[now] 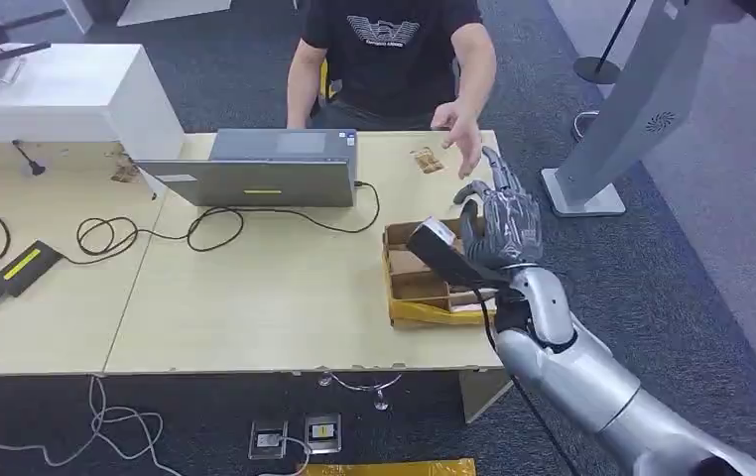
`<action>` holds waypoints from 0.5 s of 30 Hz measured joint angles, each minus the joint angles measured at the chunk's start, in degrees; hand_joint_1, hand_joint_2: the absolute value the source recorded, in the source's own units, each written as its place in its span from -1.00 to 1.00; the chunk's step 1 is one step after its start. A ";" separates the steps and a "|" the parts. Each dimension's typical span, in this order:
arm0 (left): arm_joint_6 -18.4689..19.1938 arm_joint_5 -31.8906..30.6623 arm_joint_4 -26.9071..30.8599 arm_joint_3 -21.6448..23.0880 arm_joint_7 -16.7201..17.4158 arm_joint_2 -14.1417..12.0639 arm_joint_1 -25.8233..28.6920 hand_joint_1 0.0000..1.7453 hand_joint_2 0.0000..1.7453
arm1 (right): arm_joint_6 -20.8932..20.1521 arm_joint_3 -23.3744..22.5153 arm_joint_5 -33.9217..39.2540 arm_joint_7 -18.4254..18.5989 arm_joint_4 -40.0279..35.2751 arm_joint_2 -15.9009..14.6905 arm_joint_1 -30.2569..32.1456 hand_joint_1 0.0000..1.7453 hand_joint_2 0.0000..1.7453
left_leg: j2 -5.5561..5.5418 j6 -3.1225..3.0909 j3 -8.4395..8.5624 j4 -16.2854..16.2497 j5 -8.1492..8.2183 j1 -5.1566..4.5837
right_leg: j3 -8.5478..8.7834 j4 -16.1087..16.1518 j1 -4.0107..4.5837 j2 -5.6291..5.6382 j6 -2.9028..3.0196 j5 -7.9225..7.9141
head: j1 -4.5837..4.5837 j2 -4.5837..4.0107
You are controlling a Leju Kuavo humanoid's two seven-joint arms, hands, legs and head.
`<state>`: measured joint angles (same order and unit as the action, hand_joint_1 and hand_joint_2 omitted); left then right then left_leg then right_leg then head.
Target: Pass the card to the sensor for recognition and then transmit it.
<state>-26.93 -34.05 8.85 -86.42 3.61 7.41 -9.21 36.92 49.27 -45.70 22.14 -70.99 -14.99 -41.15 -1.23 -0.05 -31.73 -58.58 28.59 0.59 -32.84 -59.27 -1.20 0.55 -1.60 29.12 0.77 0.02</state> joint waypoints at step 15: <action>-0.22 -0.41 0.00 0.94 0.63 0.33 -0.79 -1.00 -1.00 | -1.33 0.02 0.59 2.29 9.33 0.42 -1.45 1.00 1.00 | -0.01 0.00 -0.01 0.00 0.00 0.00 | -0.02 0.01 0.00 -0.01 0.00 0.00 | 0.00 -0.02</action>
<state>-27.15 -34.47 8.85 -85.48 4.24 7.74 -10.00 35.58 49.29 -45.11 24.44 -61.66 -14.58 -42.60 -1.24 -0.05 -31.74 -58.58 28.59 0.59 -32.85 -59.26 -1.19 0.54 -1.60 29.12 0.77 0.00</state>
